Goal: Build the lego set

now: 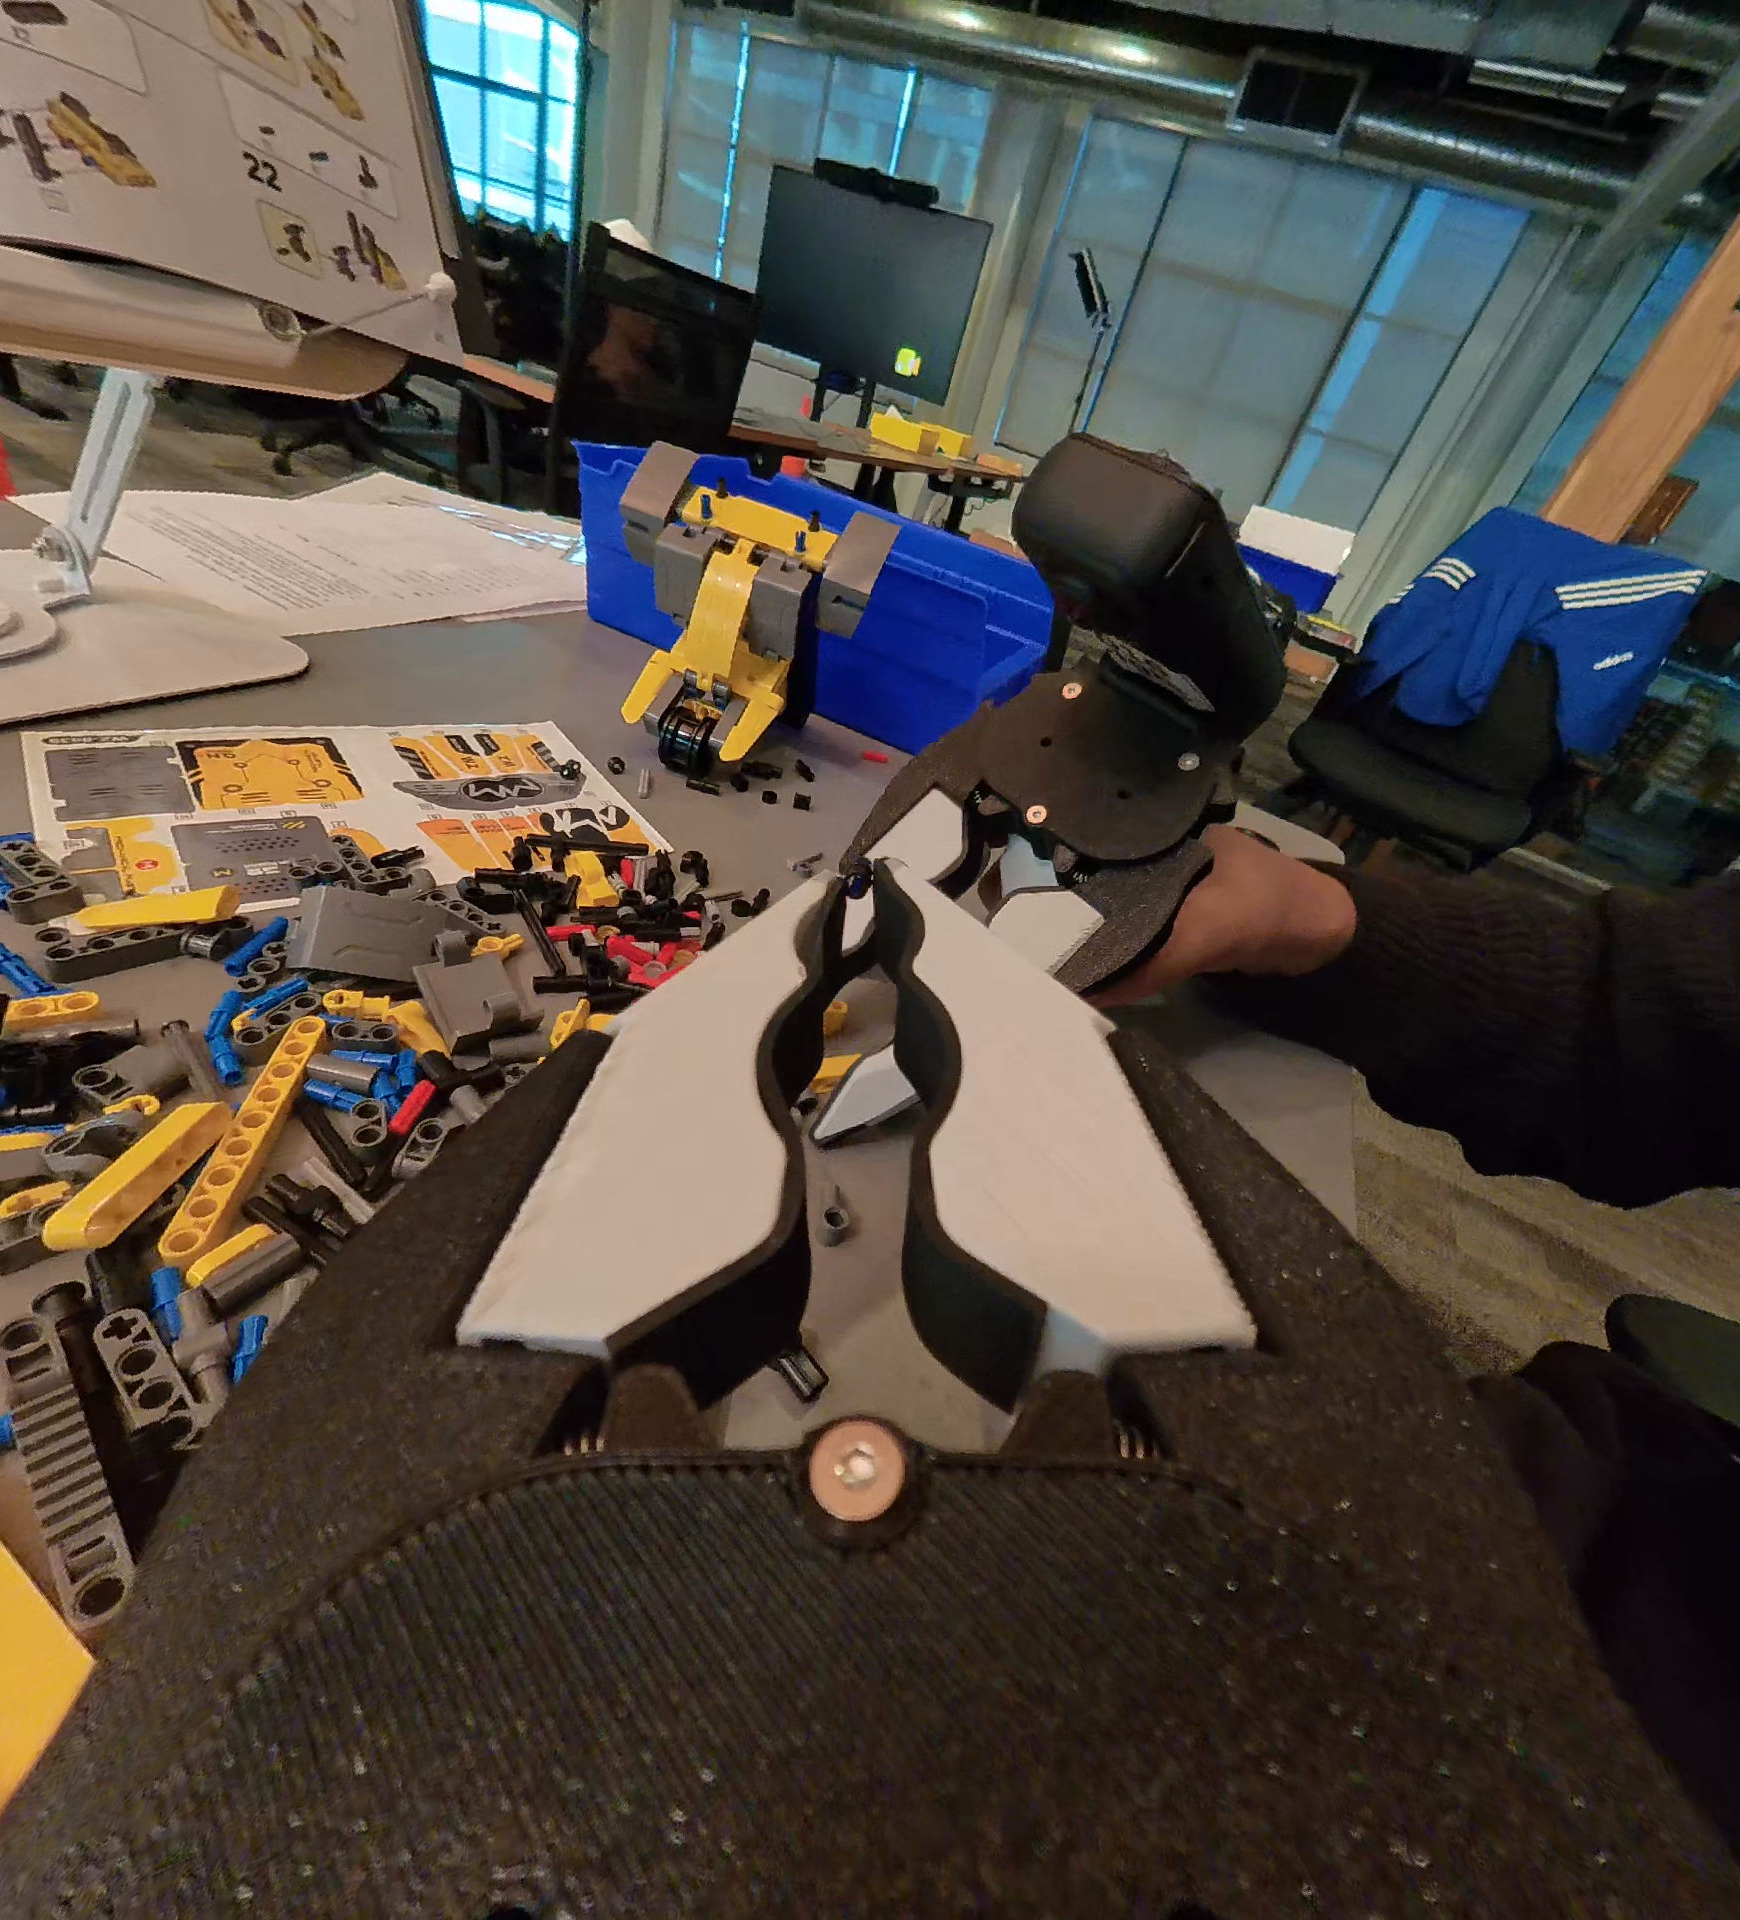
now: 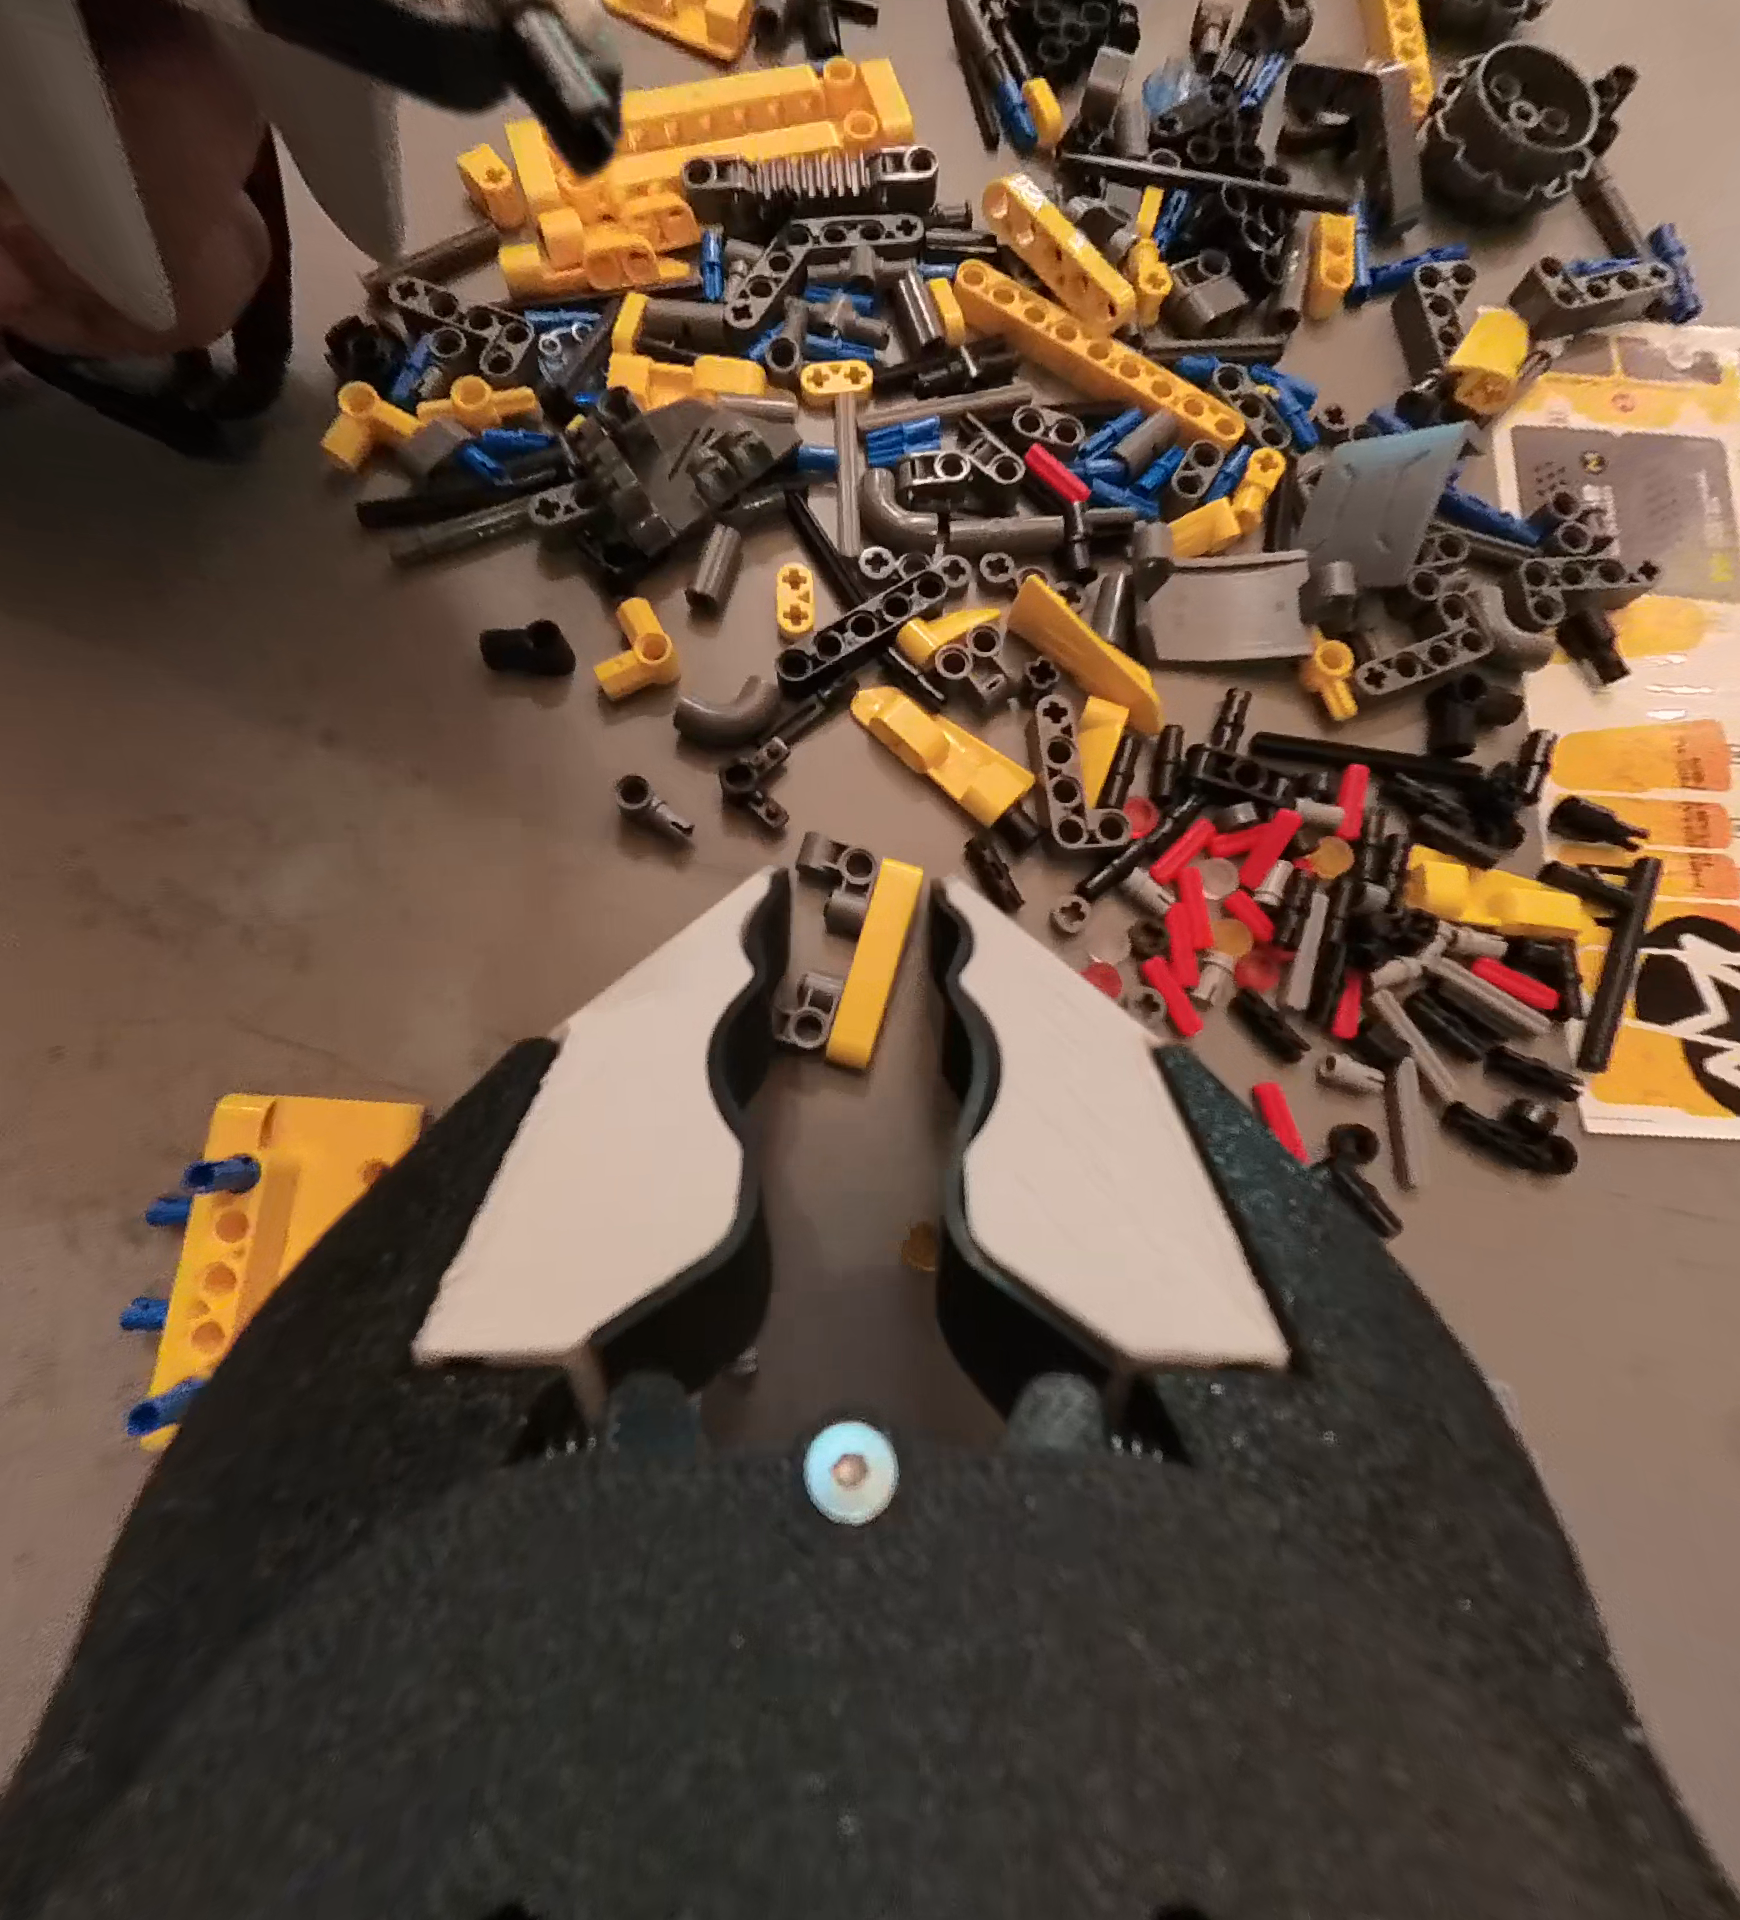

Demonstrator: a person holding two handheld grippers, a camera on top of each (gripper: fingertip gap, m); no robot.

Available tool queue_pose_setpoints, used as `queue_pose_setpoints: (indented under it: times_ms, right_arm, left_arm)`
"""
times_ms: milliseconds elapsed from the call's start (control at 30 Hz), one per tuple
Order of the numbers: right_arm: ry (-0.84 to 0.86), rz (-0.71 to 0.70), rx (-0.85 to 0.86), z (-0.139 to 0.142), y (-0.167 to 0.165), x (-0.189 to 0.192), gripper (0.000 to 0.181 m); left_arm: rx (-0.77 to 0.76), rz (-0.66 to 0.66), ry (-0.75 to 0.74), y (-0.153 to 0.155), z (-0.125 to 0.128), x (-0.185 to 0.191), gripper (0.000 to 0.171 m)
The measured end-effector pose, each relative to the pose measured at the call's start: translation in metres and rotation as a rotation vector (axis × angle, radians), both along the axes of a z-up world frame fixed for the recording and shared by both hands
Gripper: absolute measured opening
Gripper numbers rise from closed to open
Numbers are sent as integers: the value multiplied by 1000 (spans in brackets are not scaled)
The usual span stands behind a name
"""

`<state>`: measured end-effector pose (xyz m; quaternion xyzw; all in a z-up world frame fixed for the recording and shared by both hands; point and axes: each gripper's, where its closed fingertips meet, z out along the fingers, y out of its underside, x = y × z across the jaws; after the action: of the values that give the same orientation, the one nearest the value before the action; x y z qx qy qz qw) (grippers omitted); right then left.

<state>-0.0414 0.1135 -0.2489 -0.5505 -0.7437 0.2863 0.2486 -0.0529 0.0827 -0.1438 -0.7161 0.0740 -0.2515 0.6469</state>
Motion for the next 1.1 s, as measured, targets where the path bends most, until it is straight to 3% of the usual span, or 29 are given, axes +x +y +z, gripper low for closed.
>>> queue_pose_setpoints:
  times_ms: [300,500,633,733,1100]
  right_arm:
    - [55,43,46,8,1,-3,17]
    - [414,216,173,70,-16,-3,16]
    - [590,334,261,98,-34,10,15]
    - [602,352,254,102,-38,13,15]
    - [575,394,192,102,-34,21,15]
  left_arm:
    - [0,-33,-42,0,1,3,3]
    - [6,-97,-135,-4,6,7,4]
    - [-18,-188,-294,-8,9,8,4]
    - [-60,-240,-356,-8,6,13,3]
    - [-102,-312,-300,-11,1,29,3]
